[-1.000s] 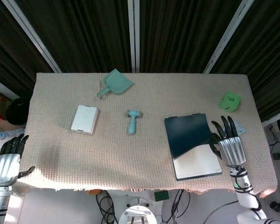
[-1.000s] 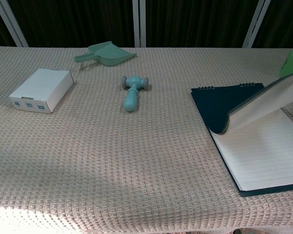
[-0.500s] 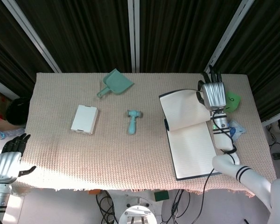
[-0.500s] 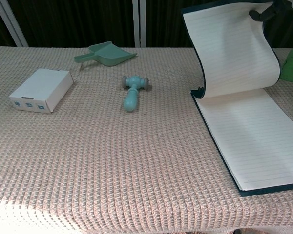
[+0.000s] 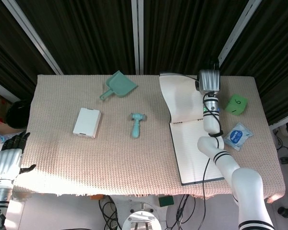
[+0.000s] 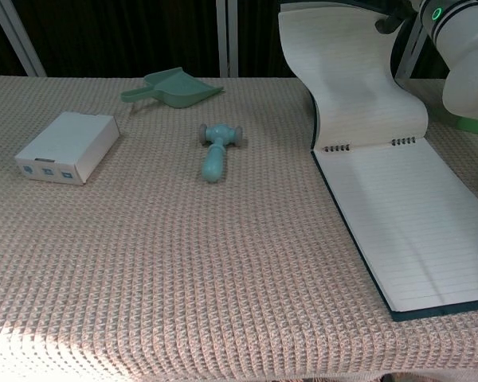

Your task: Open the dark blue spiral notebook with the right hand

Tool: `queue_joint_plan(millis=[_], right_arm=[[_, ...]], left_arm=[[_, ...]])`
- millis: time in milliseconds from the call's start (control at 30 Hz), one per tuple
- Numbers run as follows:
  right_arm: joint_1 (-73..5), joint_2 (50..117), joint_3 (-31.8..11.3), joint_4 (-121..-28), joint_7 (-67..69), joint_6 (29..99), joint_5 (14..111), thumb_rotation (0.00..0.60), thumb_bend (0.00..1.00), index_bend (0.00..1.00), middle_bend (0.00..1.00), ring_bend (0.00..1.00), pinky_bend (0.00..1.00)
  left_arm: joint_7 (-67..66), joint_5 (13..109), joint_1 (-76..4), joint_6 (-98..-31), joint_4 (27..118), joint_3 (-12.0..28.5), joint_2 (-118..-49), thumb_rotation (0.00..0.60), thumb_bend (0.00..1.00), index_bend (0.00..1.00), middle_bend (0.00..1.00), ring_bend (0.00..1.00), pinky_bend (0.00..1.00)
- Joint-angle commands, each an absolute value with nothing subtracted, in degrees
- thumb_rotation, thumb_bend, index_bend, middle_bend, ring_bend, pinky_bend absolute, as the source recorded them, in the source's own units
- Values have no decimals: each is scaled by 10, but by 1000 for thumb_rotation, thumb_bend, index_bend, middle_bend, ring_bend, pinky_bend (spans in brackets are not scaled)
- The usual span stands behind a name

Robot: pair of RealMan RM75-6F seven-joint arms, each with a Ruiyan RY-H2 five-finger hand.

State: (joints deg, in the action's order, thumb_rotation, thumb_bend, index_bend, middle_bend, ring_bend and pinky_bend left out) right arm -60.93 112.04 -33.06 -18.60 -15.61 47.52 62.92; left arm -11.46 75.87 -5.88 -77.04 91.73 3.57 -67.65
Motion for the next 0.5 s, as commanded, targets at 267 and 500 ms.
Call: queue_joint_plan(millis=[267,500], right_arm=[[-560,1083,-272,-264,-70,534,670,600,127,0,0,0,0],[-369,944,-180,-582,-69,694,720,600,157,0,0,0,0]], left_arm=[[-106,763,-56,-781,917,33,-674,600,60,32,60,65,123],[-96,771,-54,-789,911,31,-676,600,60,32,60,65,123]])
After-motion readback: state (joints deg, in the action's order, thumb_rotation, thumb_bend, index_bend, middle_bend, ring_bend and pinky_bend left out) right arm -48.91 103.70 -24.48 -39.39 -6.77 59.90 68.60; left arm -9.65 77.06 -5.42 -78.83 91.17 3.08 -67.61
